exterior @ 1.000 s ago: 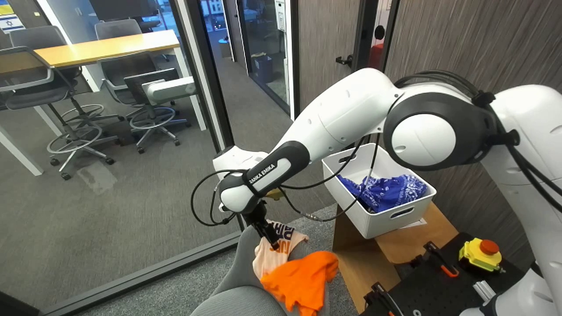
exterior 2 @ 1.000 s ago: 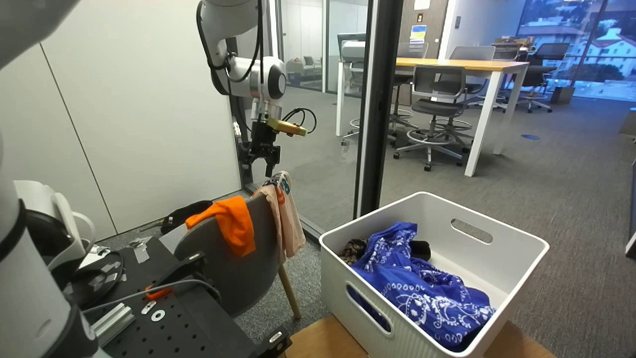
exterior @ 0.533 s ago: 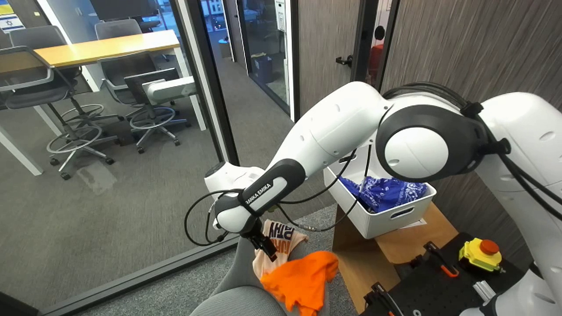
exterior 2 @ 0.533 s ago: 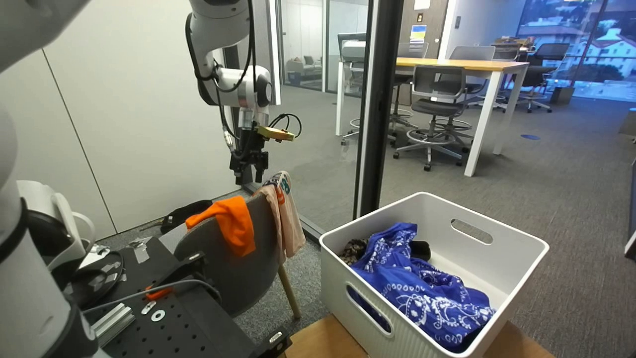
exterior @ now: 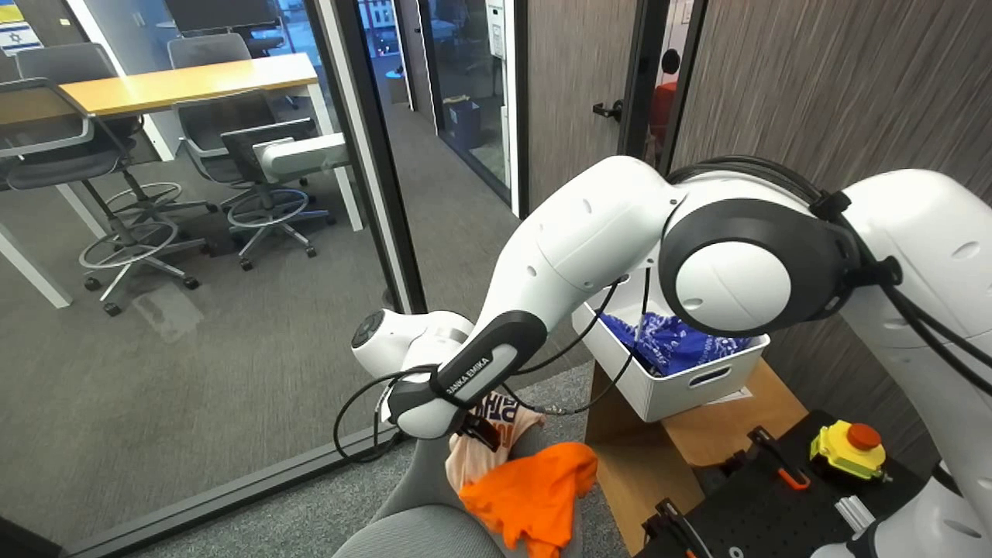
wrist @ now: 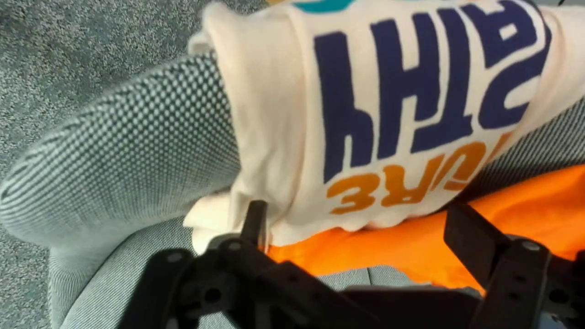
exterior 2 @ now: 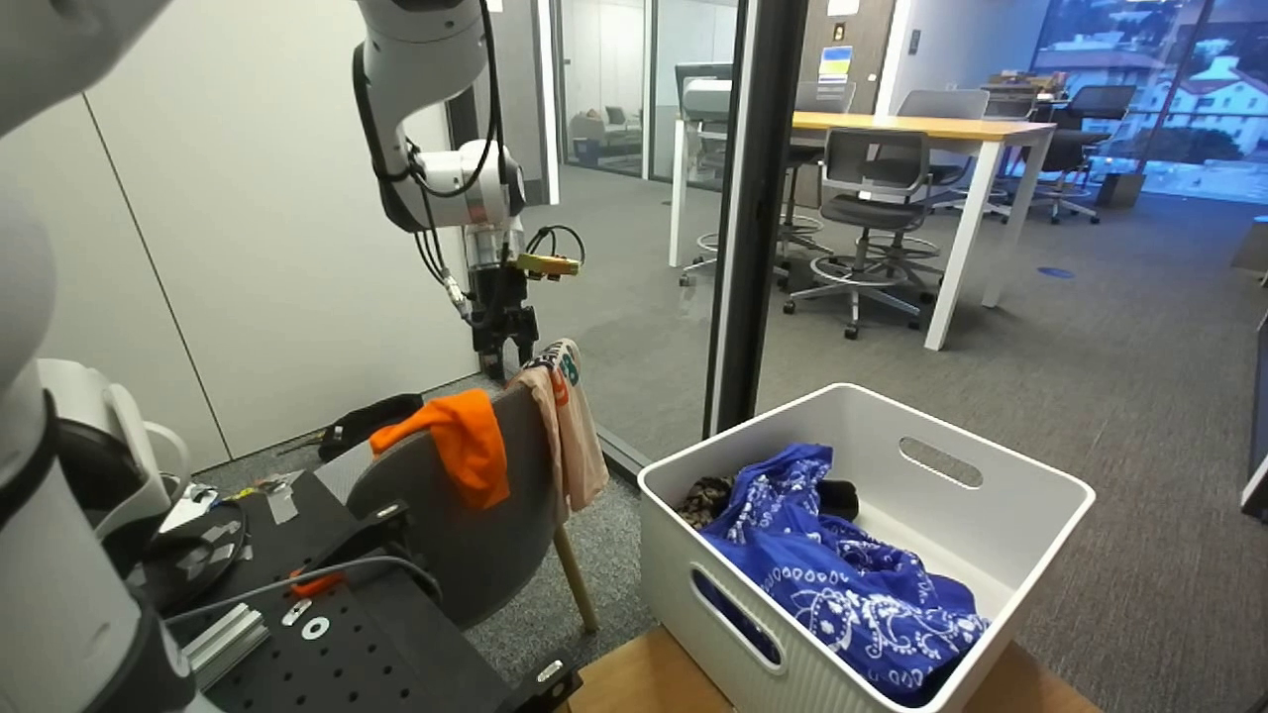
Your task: Put the beige shirt in the box
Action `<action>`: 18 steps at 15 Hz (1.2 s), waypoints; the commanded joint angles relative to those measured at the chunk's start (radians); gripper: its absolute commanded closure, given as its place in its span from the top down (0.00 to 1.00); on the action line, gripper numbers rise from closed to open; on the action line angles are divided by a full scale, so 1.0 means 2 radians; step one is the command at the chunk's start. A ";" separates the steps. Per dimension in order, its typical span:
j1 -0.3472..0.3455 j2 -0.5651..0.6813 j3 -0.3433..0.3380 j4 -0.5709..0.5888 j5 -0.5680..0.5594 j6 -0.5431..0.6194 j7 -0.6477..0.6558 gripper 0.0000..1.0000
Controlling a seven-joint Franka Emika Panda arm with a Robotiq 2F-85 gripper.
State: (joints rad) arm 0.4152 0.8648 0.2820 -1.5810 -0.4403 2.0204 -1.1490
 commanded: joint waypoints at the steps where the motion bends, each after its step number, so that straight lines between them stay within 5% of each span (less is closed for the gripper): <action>1: 0.004 -0.005 -0.012 -0.013 -0.033 0.012 -0.013 1.00; 18: 0.001 -0.006 -0.017 -0.027 -0.053 0.023 -0.007 1.00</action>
State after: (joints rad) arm 0.4169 0.8670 0.2673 -1.6109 -0.5254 2.0440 -1.1623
